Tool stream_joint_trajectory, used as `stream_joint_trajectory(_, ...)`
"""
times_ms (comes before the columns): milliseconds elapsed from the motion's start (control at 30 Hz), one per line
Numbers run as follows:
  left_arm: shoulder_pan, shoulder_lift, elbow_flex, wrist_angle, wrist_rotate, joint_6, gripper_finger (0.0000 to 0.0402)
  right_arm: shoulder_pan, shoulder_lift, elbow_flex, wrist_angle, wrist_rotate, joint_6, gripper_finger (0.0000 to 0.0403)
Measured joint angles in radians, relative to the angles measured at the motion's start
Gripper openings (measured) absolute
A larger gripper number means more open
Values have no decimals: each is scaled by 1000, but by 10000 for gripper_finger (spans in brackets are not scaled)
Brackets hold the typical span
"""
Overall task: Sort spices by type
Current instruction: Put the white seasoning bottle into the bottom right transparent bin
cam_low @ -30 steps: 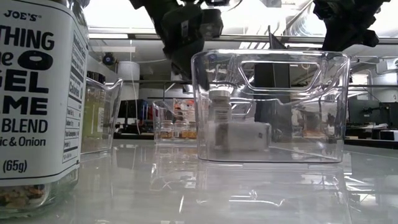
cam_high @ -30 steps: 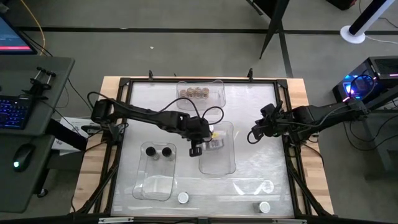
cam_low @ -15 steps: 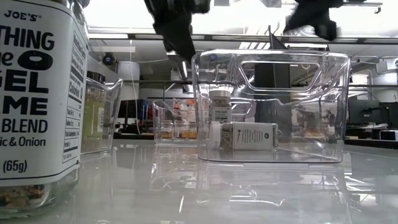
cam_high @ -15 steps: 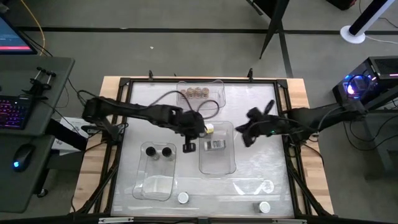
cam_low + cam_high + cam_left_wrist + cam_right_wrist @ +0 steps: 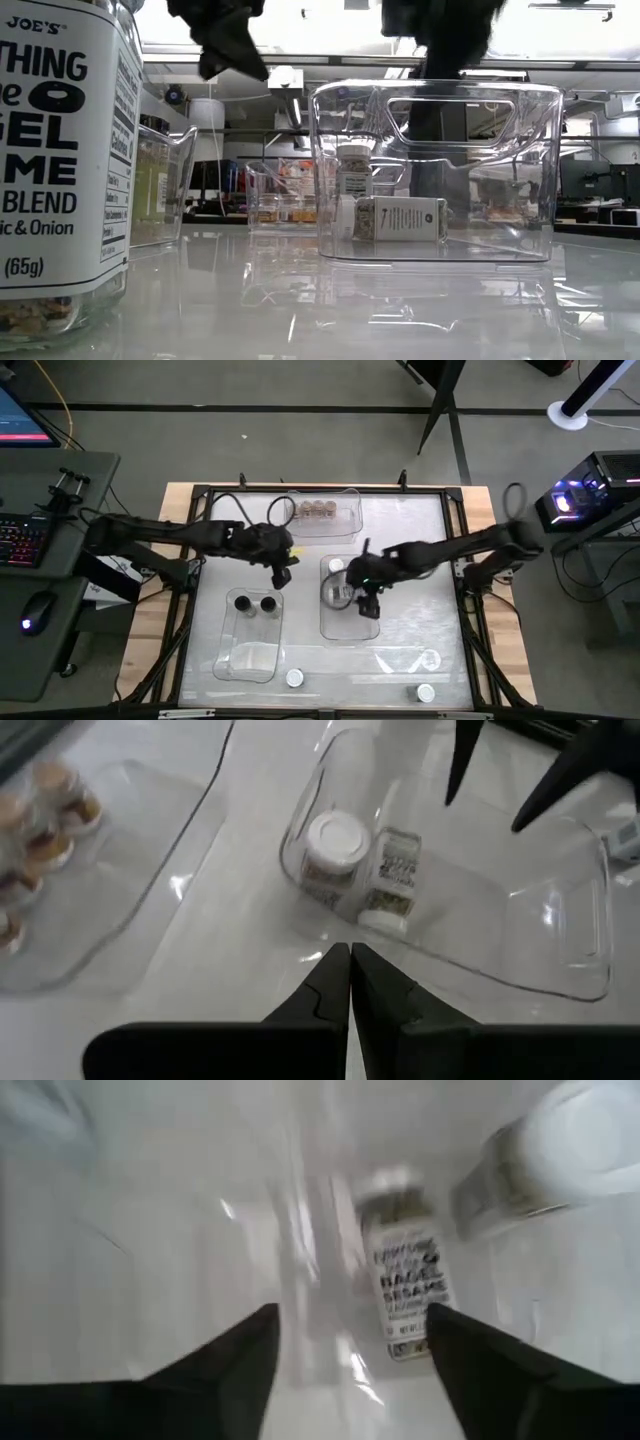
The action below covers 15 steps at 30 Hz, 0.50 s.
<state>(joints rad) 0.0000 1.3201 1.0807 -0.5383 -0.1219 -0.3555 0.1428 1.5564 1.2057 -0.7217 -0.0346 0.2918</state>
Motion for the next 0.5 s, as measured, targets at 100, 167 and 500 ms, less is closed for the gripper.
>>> stream_joint_trajectory(100, -10, -38, -50, 32, -5, -55, 0, -1, 116, 40, -58, -1, -81, 279)
stream_joint_trajectory(167, -18, -53, -65, 47, -6, -73, 0, -6, 181, 60, -68, -16, -105, 294)
stream_joint_trajectory(500, -48, -56, -71, 60, -19, -70, 0, -38, 272, 78, -54, 68, -162, 300)
